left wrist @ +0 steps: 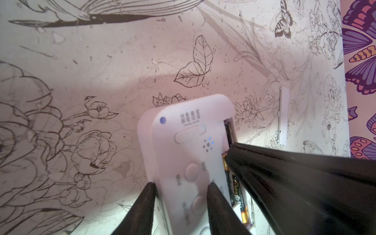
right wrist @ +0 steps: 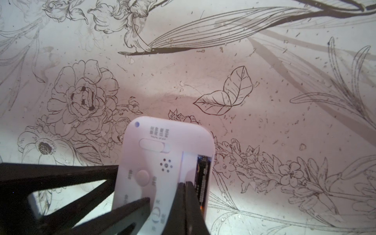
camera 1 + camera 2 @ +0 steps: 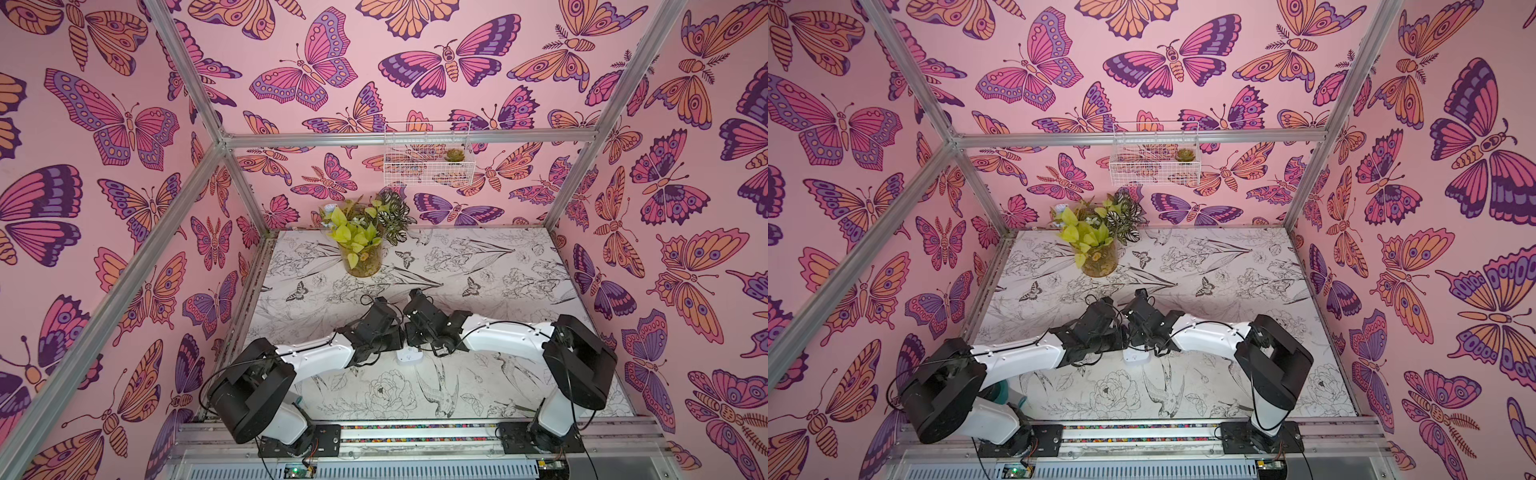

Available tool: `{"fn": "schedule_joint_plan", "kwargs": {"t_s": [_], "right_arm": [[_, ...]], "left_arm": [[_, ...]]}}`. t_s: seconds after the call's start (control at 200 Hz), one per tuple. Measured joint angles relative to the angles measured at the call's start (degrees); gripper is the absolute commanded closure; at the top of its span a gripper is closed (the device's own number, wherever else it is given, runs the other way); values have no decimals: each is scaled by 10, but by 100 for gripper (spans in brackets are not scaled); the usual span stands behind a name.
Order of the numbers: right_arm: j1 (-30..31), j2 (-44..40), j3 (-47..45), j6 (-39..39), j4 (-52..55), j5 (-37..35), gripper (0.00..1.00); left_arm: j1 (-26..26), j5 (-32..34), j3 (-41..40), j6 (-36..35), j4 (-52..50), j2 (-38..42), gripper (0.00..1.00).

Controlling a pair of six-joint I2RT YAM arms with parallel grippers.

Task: Insert the battery into the alarm
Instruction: Install the battery in the alarm.

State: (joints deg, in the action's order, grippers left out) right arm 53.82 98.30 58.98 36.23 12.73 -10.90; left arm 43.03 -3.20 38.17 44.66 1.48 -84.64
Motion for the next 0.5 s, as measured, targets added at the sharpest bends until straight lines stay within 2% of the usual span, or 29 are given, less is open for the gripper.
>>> {"fn": "schedule_joint_plan", "kwargs": {"t_s": [0.501], "right_arm": [[0, -18, -8, 56, 34, 41, 99]], "left_arm": [[0, 0, -10, 6, 16, 3, 56]]}}
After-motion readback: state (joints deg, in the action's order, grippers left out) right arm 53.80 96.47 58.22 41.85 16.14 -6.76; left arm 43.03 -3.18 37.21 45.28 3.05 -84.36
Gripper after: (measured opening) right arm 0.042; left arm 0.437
